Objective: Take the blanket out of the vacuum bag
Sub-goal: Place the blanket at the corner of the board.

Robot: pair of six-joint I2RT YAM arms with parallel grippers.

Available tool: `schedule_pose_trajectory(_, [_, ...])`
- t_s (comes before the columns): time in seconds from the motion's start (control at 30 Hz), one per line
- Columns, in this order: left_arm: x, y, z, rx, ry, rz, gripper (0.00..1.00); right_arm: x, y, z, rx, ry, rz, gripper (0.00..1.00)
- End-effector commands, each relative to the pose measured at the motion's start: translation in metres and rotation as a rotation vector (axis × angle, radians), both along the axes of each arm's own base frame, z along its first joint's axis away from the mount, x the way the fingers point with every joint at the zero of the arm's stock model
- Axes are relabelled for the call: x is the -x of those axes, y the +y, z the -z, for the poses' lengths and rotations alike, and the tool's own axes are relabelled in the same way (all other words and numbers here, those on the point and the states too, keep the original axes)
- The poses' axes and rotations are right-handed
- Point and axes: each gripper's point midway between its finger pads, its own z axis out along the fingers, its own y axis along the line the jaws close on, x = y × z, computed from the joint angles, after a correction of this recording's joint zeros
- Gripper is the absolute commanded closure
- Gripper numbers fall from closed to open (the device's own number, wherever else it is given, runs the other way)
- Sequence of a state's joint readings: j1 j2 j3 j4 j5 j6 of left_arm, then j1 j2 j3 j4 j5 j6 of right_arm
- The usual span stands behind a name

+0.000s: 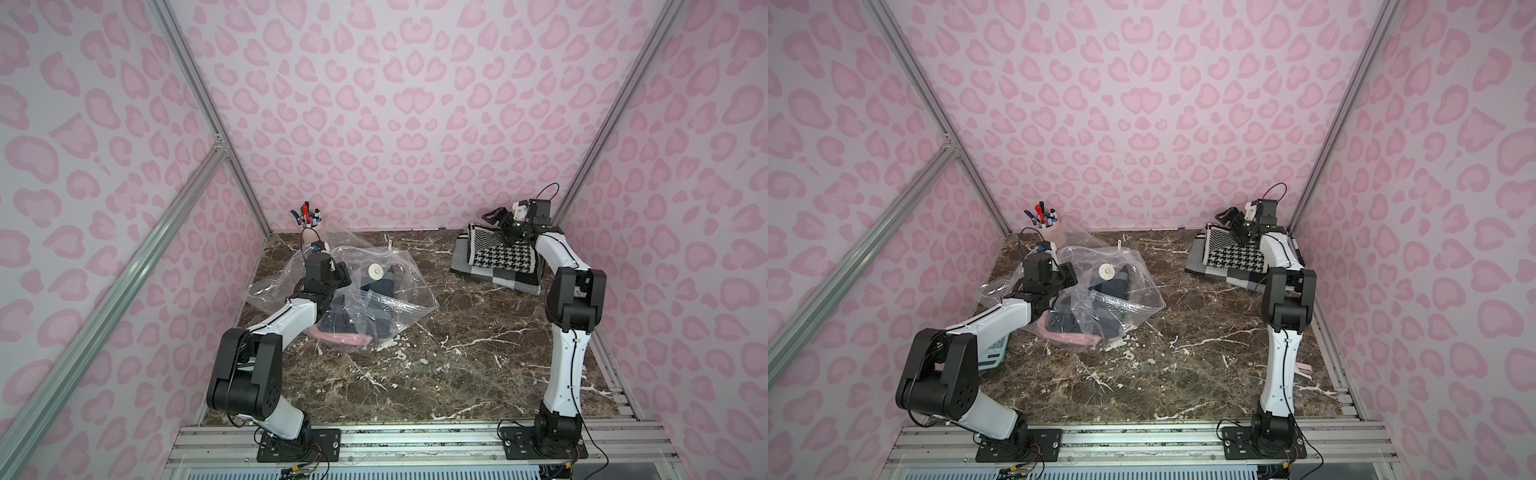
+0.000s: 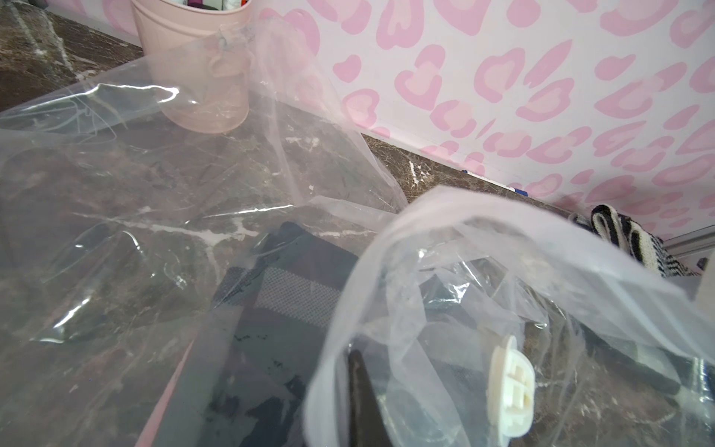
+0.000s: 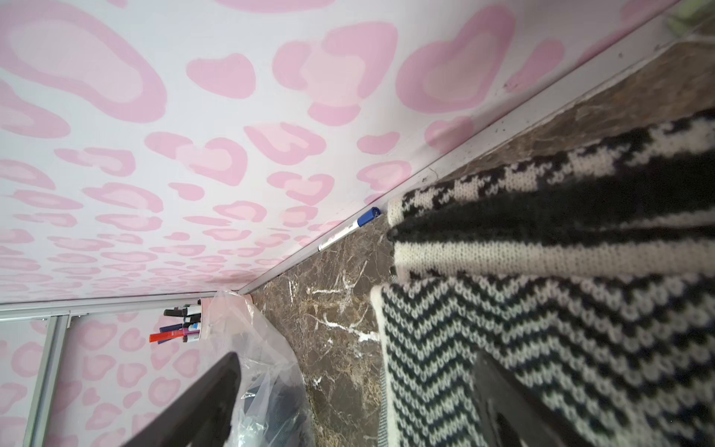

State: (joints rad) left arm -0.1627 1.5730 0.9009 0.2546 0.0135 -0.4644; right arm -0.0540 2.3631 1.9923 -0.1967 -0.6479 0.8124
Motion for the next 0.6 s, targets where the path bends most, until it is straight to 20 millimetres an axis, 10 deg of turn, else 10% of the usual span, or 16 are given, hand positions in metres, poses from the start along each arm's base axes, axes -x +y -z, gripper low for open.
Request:
schedule_pose_trajectory(0.0, [-0.001, -0.005, 0.000, 0.002, -0.006, 0.025, 0.96, 0.007, 0.013, 0.023, -0.062, 0.031, -0.027, 0.07])
schedule_pose_trajectory(0.2, [-0.001, -0.004, -0.004, -0.007, -0.010, 0.024, 0.96, 0.024, 0.020, 0.060, -0.084, 0.082, -0.042, 0.07])
schedule_pose_trajectory(0.57, [0.000, -0.017, -0.025, 0.029, -0.048, 0.077, 0.96, 0.063, -0.069, -0.006, 0.036, -0.037, 0.107, 0.07])
